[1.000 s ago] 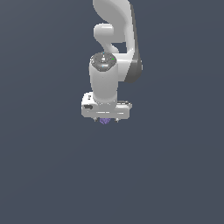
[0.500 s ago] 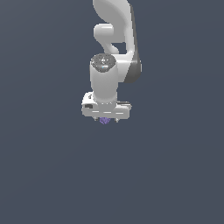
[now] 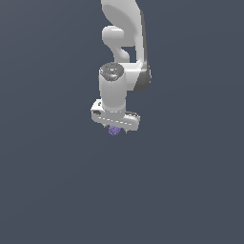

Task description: Pick up the object and move it to a goal position.

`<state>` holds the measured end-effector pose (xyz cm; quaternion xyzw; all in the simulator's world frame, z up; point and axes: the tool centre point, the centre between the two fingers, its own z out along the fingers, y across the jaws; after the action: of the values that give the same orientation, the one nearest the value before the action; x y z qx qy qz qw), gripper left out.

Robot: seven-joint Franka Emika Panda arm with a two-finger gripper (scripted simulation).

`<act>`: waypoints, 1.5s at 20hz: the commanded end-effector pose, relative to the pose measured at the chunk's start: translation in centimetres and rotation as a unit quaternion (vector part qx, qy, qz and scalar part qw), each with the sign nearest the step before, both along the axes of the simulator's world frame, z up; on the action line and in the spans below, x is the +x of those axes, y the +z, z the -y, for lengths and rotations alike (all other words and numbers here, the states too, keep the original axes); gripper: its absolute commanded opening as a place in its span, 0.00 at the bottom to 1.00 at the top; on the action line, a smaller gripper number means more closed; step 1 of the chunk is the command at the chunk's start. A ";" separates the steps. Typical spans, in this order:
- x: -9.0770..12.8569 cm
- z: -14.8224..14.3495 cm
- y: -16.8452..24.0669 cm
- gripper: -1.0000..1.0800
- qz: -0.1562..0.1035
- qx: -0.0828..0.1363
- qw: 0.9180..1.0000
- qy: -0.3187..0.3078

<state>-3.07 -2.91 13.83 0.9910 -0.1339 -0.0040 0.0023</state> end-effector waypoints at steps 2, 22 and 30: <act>-1.5 0.2 -1.2 0.96 0.001 0.001 0.999 -0.050; -7.3 1.1 -4.9 0.96 0.005 0.001 0.975 -0.222; -7.3 1.1 -6.0 0.96 0.004 0.001 0.975 -0.221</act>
<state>-10.36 -4.03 8.29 0.9371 -0.3492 0.0002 -0.0001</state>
